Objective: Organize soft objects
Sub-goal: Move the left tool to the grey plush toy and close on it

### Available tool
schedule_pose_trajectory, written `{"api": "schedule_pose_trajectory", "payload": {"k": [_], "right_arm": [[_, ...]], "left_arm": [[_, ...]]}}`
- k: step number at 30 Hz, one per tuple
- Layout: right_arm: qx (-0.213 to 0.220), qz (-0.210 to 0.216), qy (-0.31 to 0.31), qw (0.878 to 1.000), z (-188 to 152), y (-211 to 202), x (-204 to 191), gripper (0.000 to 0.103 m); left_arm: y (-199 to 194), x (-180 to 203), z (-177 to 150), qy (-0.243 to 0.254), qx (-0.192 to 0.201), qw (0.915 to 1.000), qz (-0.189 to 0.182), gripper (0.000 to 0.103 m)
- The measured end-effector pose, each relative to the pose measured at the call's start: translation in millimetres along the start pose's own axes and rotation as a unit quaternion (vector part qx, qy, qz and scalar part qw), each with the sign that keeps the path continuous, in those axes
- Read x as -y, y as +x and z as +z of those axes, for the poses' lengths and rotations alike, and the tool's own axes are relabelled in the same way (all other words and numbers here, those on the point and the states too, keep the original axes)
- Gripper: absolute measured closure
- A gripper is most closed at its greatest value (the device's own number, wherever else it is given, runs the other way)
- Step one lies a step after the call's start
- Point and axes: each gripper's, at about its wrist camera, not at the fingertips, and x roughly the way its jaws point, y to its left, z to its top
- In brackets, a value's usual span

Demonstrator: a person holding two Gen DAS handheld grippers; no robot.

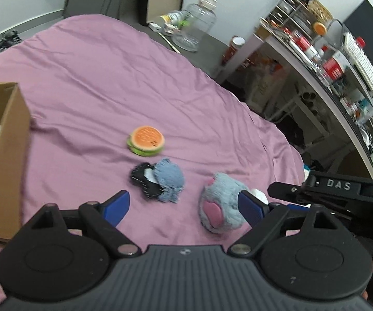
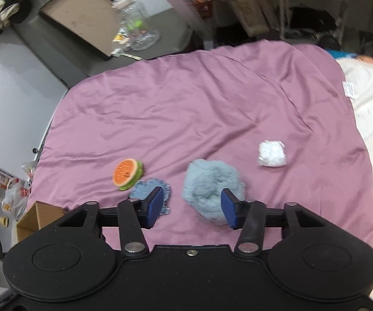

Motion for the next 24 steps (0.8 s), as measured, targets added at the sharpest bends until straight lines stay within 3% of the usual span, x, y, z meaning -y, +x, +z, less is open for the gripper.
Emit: {"api": "schedule_pose_trajectory", "payload": {"k": [6, 14, 24], "right_arm": [[-0.019, 0.005, 0.025, 1.000, 2.6, 15.8, 19.6, 0.067], [-0.040, -0.006, 0.023, 0.999, 10.1, 41.8, 28.4, 0.072], [-0.065, -0.005, 0.027, 0.997, 14.4, 69.2, 39.6, 0.078]], "left_arm": [[25.2, 12.6, -6.9, 0.006, -0.007, 1.0000, -0.001, 0.021], [64.0, 11.7, -11.5, -0.030, -0.038, 0.9987, -0.016, 0.048], [97.7, 21.7, -10.0, -0.041, -0.058, 0.9973, -0.017, 0.060]]}}
